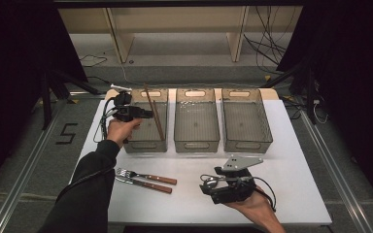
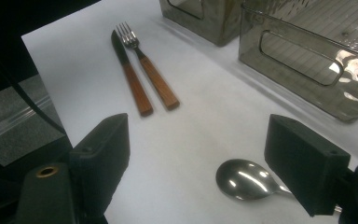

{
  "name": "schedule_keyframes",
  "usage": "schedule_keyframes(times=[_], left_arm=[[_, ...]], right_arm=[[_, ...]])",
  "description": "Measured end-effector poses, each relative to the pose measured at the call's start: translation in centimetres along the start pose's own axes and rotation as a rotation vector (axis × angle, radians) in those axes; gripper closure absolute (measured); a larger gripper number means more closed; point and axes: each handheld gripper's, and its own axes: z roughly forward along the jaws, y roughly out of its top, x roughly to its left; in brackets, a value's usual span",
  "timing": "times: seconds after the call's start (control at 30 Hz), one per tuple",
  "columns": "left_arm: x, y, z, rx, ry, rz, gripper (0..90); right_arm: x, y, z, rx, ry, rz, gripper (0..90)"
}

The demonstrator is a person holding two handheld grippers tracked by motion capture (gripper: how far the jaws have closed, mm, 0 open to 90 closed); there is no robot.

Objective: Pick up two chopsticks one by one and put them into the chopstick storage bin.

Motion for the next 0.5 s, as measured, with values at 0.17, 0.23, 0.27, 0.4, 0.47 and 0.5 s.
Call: schedule_keyframes(times=[0.17, 0.23, 0.27, 0.4, 0.47, 0.5], left_arm=[[0.0, 0.1, -0.5, -0.007, 0.057, -0.011, 56.7], [-0.1, 0.1, -0.7, -0.009, 0.069, -0.011, 48.8], [-0.2, 0.1, -0.9, -0.011, 0.079, -0.001, 44.7], [-0.9, 0.0, -1.7, -0.030, 0.075, 0.035, 32.3], [-1.5, -0.2, -2.3, -0.038, 0.072, 0.071, 29.6], [-1.8, -0.3, -2.5, -0.041, 0.074, 0.090, 28.0]], right_arm=[[0.0, 0.0, 0.0, 0.001, 0.001, 0.001, 23.0], [0.0, 0.0, 0.0, 0.000, 0.002, 0.001, 23.0], [0.0, 0.0, 0.0, 0.001, 0.002, 0.001, 23.0], [-0.1, 0.0, 0.0, -0.001, 0.001, -0.001, 23.0], [-0.1, 0.0, 0.0, 0.000, 0.000, 0.002, 23.0], [-0.1, 0.0, 0.0, -0.001, 0.000, 0.000, 23.0]])
